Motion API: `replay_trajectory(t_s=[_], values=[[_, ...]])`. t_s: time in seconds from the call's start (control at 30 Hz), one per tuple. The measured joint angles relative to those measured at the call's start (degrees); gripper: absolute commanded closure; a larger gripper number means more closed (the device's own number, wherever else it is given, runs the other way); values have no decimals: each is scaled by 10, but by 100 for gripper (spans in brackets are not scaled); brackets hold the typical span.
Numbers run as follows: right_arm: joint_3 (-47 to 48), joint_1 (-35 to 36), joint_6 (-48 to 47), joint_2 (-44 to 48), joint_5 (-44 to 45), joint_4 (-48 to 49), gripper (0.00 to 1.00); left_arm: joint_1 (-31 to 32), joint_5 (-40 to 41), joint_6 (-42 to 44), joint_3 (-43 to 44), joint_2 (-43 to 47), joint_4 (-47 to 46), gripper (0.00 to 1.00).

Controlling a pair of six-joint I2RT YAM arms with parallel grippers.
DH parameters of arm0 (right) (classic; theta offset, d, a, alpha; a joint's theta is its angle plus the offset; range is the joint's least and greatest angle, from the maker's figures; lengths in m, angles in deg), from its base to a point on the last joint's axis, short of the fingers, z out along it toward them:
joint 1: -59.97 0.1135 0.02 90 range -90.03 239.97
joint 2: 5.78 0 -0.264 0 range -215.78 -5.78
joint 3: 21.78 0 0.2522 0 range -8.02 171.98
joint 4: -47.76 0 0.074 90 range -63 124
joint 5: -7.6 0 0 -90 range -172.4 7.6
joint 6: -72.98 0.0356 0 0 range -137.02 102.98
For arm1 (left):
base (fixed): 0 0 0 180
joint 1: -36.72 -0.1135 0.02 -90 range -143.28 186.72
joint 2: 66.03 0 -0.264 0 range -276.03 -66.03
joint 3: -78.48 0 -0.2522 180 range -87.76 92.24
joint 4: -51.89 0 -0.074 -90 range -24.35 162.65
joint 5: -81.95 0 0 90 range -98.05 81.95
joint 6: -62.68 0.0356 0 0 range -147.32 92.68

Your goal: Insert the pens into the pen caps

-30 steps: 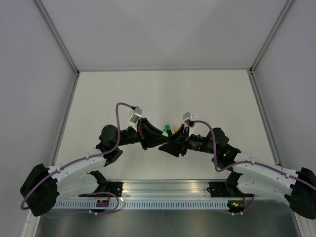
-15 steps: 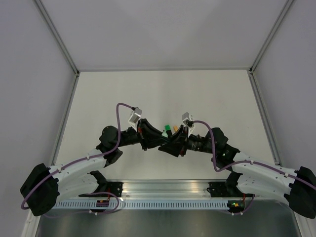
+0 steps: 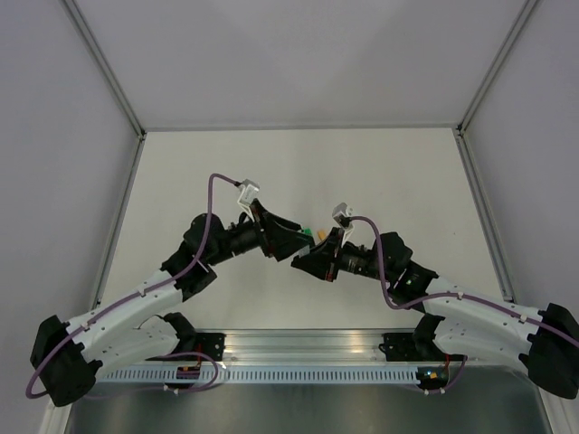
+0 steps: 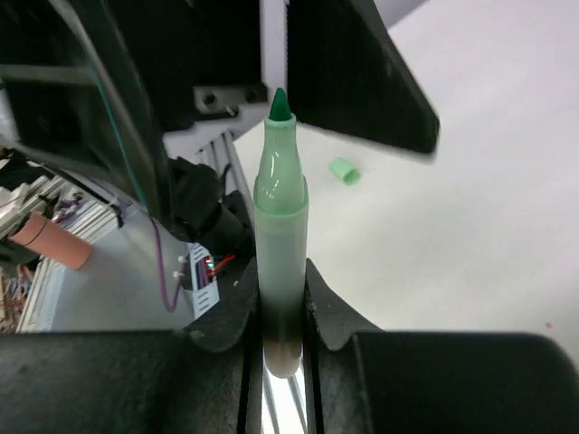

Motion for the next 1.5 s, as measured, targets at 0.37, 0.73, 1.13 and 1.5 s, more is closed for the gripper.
replay_trajectory(t_s=[0.37,0.73,1.13,1.5], values=[[35,-33,-2,5,191,-152,100,-150,212,-103,120,8,407,8],[36,-49,3,5,205,-199,100,-349,311,-352,78,-45,692,18],[36,-49,3,34,212,-208,100,-405,349,-479,78,-126,813,25],[36,-49,3,34,212,-210,100,-433,368,-513,70,-160,811,28]])
